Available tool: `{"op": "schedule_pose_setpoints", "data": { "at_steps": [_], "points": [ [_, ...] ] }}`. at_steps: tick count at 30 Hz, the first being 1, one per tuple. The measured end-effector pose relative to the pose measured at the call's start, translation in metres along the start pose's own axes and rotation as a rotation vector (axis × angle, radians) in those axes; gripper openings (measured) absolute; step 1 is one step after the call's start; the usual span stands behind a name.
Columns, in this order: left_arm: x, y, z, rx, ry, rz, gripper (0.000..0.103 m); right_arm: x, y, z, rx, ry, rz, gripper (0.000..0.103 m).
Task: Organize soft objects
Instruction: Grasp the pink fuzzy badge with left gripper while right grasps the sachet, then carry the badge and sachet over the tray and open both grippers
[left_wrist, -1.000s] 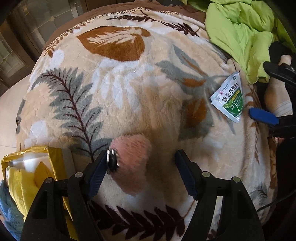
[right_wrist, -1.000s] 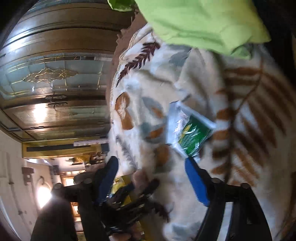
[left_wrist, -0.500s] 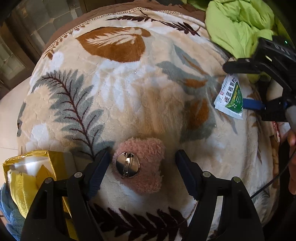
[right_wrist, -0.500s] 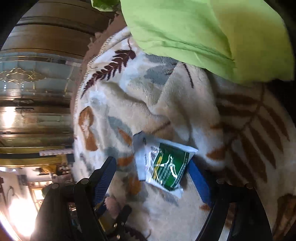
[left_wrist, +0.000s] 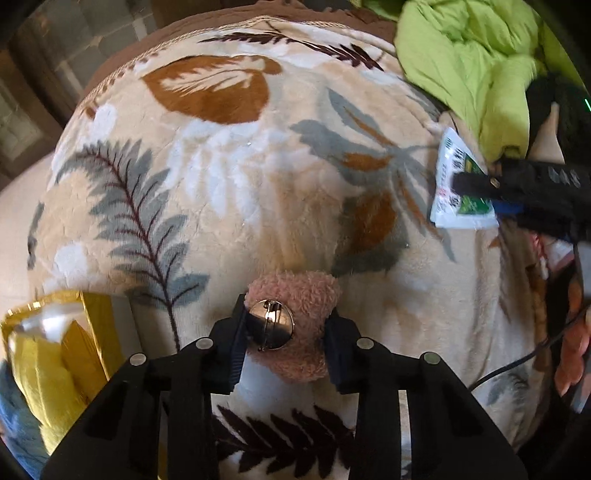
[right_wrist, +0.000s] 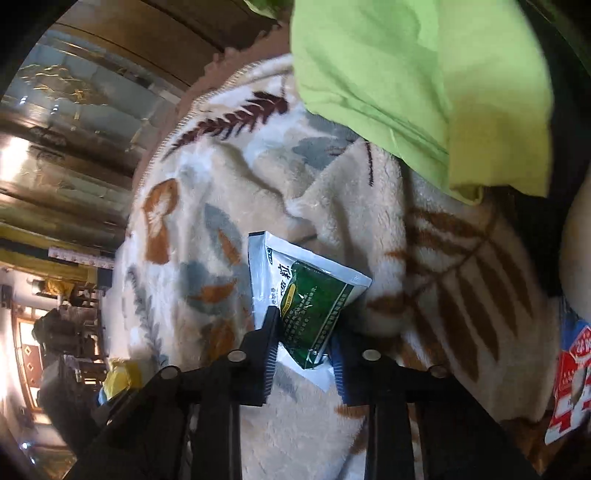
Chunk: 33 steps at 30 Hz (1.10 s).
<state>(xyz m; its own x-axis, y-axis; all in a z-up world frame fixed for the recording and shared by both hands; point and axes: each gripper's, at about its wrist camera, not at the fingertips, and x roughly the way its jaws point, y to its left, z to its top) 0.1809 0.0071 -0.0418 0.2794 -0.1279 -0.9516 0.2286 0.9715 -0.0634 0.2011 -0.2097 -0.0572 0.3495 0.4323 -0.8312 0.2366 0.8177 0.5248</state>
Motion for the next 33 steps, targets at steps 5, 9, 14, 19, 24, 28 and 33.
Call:
{"op": "schedule_pose_setpoints", "data": {
  "at_steps": [5,9,14,19,24,28,33],
  "points": [
    [-0.006,0.003,-0.011,-0.026,-0.010,-0.021,0.032,-0.019,-0.003,-0.018,-0.010,-0.020,0.091,0.024],
    [-0.016,0.001,-0.023,-0.038,-0.026,-0.035,0.031,-0.030,-0.003,-0.031,0.010,-0.025,0.158,0.024],
    [-0.036,0.007,-0.034,-0.034,-0.087,0.015,0.031,-0.052,0.001,-0.057,-0.012,-0.021,0.225,0.024],
    [-0.066,0.007,-0.062,-0.037,-0.162,0.079,0.031,-0.064,0.020,-0.081,-0.070,0.006,0.269,0.024],
    [-0.091,0.017,-0.097,-0.051,-0.220,0.151,0.031,-0.069,0.048,-0.106,-0.125,0.038,0.317,0.026],
    [-0.109,0.029,-0.122,-0.071,-0.266,0.201,0.031,-0.066,0.074,-0.128,-0.169,0.074,0.347,0.026],
    [-0.122,0.049,-0.148,-0.116,-0.287,0.236,0.031,-0.062,0.112,-0.151,-0.243,0.109,0.376,0.026]
  ]
}}
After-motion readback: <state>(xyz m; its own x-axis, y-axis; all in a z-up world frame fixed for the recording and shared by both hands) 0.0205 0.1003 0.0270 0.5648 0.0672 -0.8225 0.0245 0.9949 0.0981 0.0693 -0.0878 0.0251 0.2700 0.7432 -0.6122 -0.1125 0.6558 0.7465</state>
